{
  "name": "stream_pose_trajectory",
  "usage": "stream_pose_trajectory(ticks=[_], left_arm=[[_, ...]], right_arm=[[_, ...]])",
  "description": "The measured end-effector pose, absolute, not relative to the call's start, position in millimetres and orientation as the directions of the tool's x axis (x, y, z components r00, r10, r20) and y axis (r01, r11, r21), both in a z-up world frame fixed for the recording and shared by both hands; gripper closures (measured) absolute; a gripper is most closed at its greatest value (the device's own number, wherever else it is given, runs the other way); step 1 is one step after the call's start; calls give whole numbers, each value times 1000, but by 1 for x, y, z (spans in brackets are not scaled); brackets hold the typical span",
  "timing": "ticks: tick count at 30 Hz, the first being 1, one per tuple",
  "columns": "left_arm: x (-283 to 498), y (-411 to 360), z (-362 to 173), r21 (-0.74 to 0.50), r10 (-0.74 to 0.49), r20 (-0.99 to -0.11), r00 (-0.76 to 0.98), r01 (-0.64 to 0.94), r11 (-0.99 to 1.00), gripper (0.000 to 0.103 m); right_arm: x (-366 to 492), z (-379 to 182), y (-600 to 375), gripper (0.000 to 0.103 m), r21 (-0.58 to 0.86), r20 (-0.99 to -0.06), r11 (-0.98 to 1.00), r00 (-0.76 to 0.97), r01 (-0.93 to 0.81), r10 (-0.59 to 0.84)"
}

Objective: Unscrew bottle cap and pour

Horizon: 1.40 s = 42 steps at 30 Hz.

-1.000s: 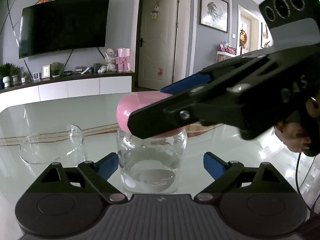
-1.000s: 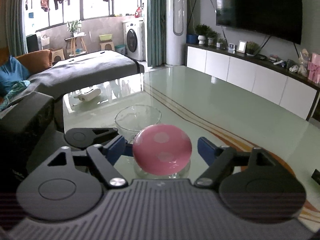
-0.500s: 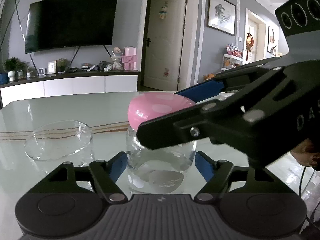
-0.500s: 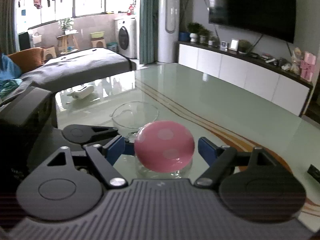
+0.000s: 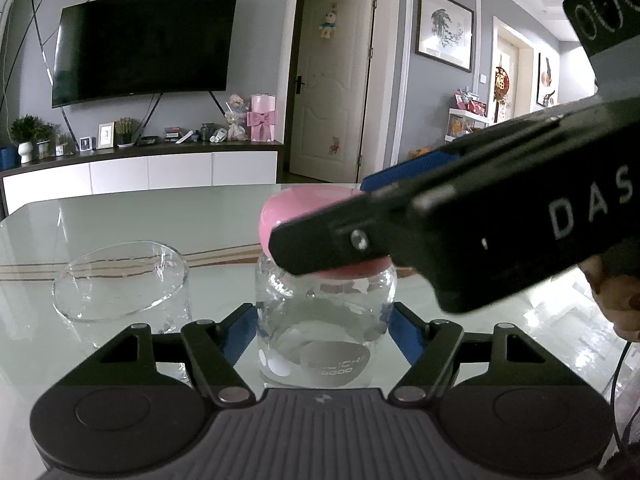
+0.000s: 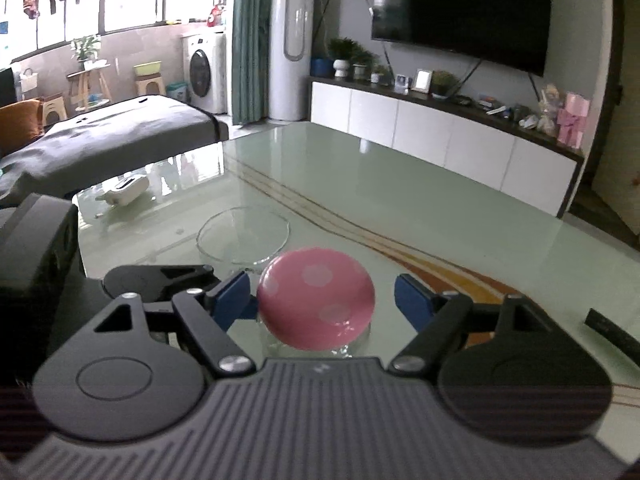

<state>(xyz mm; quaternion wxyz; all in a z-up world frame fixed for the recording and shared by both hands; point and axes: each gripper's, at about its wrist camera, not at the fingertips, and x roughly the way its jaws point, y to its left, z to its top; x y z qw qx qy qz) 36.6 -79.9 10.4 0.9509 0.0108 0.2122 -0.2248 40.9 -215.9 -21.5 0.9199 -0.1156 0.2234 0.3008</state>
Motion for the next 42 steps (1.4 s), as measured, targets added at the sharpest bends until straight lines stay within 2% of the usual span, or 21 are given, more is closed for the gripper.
stream_pose_trajectory(ticks=[16, 32, 42], left_arm=[[37, -82, 11, -75, -422, -408, 810, 431, 899, 28], [38, -83, 11, -74, -421, -409, 810, 430, 900, 28], [38, -84, 10, -74, -421, -409, 810, 430, 900, 28]], right_arm=[[38, -27, -207, 22, -69, -464, 810, 738, -582, 490], [40, -31, -212, 37, -47, -475, 826, 740, -562, 477], [40, -32, -217, 37, -56, -468, 794, 719, -605, 514]])
